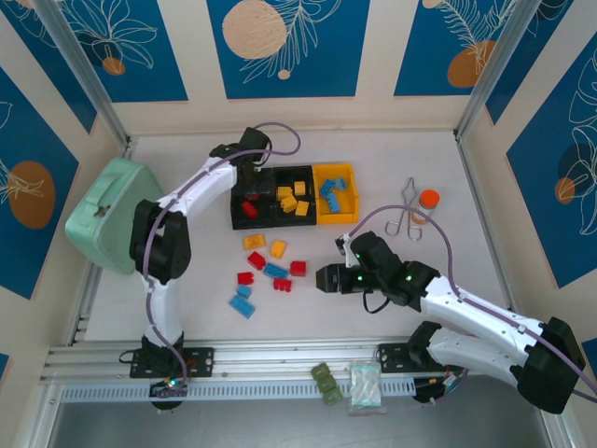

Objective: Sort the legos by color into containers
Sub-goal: Place the lego in the container, then pick up the lego from the center of the table.

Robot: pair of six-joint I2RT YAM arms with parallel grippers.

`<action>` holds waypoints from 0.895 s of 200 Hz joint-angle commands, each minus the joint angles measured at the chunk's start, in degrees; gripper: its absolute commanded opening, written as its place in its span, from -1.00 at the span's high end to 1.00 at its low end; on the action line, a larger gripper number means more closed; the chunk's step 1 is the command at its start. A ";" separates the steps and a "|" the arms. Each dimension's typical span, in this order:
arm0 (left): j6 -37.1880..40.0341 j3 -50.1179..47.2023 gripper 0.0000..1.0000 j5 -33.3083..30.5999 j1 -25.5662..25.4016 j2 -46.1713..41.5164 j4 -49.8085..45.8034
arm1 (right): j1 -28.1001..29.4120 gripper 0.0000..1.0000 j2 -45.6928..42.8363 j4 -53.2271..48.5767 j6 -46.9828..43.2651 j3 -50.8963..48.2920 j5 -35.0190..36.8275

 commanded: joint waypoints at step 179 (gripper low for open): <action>-14.64 -33.46 -0.33 4.10 -22.81 -21.71 13.16 | -14.12 -0.17 -0.29 -22.80 0.26 4.99 -1.51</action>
